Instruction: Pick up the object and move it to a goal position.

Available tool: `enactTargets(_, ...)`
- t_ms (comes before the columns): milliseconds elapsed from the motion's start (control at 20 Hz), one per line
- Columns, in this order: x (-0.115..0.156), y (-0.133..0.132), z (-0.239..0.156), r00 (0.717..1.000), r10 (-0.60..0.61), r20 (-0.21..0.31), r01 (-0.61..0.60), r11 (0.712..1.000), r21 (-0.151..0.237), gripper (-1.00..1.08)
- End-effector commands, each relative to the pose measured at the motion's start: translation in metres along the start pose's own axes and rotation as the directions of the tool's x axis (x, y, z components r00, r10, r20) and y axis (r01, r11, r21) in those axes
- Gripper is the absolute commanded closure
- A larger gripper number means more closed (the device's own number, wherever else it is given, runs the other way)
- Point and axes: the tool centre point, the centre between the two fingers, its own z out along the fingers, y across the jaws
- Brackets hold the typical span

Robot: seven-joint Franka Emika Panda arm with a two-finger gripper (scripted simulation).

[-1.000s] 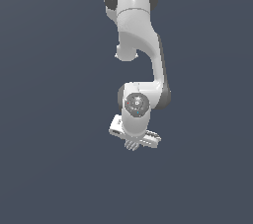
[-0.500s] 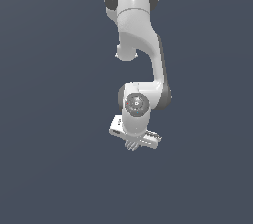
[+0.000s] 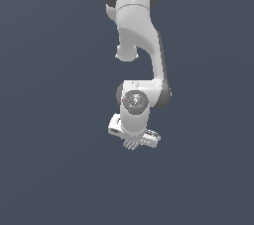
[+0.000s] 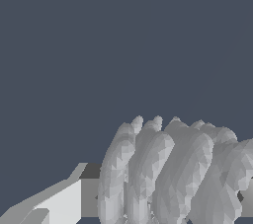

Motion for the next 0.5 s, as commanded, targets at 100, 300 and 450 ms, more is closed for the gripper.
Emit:
enactTargets(100, -0.001, 0.012, -0.018, 1.0, 0.001, -0.001, -0.001, 1.0, 0.0, 1.08)
enactTargets(300, -0.003, 0.03, -0.043, 1.0, 0.001, -0.001, -0.001, 1.0, 0.0, 1.08)
enactTargets(450, -0.005, 0.047, -0.069, 1.0, 0.001, -0.001, -0.001, 1.0, 0.001, 1.08)
